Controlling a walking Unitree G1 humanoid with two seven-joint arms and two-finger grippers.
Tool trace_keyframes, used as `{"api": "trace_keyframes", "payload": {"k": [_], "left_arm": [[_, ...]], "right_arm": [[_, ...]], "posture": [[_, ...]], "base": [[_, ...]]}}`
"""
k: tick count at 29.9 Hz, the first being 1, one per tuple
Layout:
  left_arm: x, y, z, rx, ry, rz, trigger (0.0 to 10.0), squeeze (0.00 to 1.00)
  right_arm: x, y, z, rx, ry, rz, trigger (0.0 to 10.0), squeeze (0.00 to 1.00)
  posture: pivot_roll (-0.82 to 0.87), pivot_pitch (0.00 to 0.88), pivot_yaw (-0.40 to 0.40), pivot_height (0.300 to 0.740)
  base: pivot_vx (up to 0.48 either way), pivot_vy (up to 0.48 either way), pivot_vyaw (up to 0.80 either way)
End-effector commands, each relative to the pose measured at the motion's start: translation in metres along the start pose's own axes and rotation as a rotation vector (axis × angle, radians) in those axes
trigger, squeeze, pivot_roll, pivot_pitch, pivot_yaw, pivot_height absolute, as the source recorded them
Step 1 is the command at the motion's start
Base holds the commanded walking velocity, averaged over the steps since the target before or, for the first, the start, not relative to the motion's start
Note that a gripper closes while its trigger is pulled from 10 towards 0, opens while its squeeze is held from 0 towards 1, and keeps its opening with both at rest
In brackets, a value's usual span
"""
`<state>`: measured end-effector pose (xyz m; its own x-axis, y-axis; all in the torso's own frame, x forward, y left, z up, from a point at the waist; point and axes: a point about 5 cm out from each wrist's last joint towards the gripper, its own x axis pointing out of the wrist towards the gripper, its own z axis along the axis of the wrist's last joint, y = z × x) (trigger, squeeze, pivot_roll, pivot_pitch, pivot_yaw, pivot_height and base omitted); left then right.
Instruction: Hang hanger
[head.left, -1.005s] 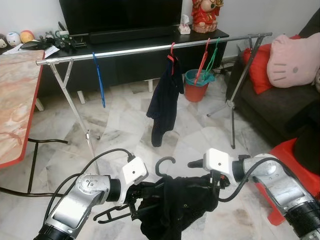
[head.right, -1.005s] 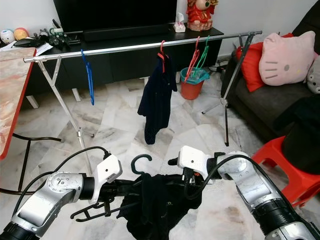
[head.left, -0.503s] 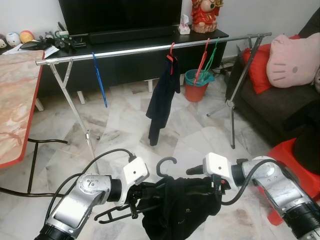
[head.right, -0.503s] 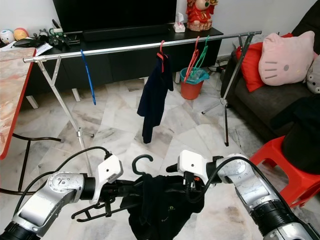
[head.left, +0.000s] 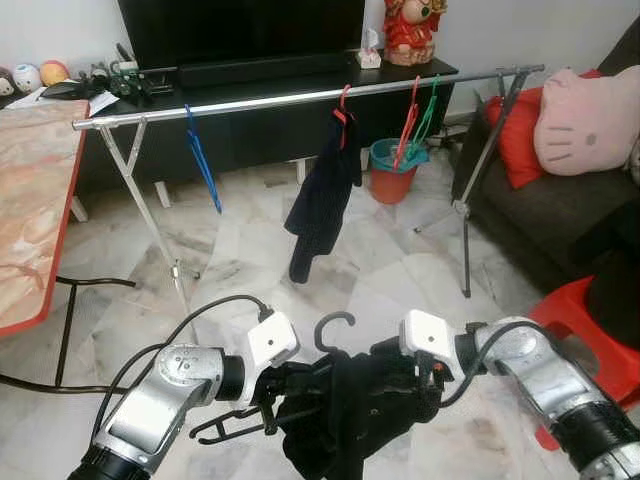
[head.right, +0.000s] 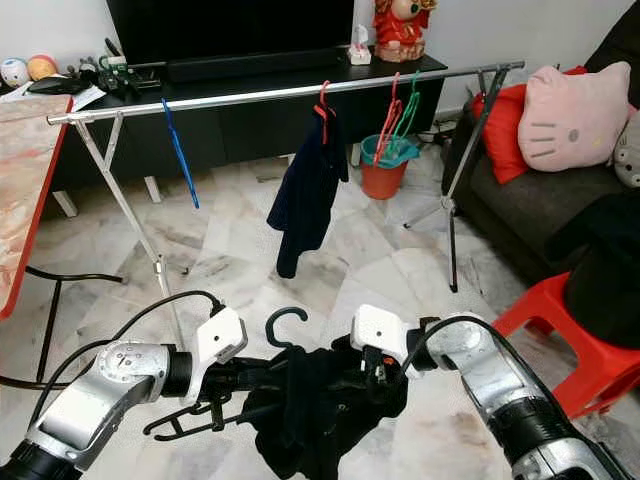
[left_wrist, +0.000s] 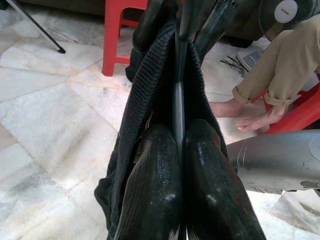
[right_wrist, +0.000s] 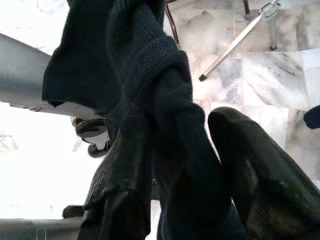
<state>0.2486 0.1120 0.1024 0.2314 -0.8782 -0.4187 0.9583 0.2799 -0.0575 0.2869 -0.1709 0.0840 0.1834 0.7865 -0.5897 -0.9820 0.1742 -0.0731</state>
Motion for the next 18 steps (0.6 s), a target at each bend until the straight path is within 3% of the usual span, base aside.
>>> {"api": "trace_keyframes", "payload": {"k": [1,18], "left_arm": [[0.0005,-0.0021,0.0148,0.044,-0.048,-0.023,10.0,0.0],[0.0007,-0.0012,0.0147,0.049,-0.046,-0.021,10.0,0.0]], "right_arm": [[-0.003,-0.0042,0.0048,-0.021,-0.014,-0.006,0.0,0.0],[0.0029,0.0022,0.0037,-0.023,-0.016,0.062,0.0,0.0]], "posture": [[0.0,0.0,-0.021,0.74],[0.01,0.0,-0.02,0.74]], "base": [[0.0,0.0,0.0],[0.0,0.0,0.0]]}}
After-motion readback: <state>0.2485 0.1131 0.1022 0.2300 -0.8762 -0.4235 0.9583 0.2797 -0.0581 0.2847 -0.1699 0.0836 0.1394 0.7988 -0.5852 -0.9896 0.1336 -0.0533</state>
